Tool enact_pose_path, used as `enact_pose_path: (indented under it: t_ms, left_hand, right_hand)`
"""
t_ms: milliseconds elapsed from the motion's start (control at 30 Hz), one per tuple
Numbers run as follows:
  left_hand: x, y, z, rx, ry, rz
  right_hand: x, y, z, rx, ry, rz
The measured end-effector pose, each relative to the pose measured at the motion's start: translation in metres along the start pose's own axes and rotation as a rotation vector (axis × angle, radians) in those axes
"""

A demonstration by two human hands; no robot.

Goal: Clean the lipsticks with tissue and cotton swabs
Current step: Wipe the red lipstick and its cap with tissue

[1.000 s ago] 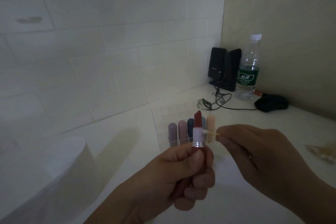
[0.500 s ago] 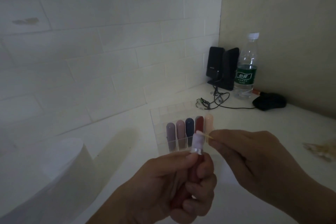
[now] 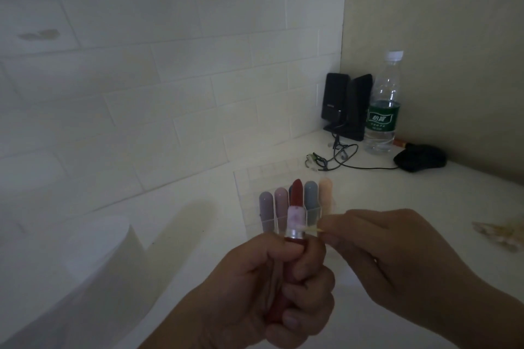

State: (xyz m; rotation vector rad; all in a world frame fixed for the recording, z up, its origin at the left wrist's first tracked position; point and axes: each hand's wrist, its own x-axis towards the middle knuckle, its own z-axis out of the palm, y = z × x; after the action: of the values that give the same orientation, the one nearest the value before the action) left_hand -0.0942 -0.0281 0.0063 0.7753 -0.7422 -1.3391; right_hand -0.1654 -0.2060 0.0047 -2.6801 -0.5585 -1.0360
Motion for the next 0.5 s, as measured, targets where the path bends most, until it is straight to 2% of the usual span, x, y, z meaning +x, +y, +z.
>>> enact_pose_path:
  t_ms: [100, 233, 300, 400, 500]
  left_hand:
    - [0.000, -0.002, 0.001, -0.011, -0.012, 0.000]
    - [0.000, -0.005, 0.001, -0.019, -0.033, 0.006]
    - [-0.001, -0.003, -0.001, -0.008, -0.029, 0.011]
    - [-0.004, 0.002, -0.007, -0.026, -0.009, 0.060]
    - [-0.006, 0.008, -0.014, -0.030, 0.064, 0.114]
  right_hand:
    - [0.001, 0.001, -0.003, -0.028, 0.006, 0.016]
    - [0.000, 0.001, -0.004, -0.087, -0.063, -0.019]
    - [-0.001, 0.004, -0.007, -0.066, -0.065, 0.085]
    - [-0.003, 0.012, -0.009, -0.018, -0.053, 0.354]
    - [-0.007, 0.017, -0.005, -0.081, -0.199, 0.476]
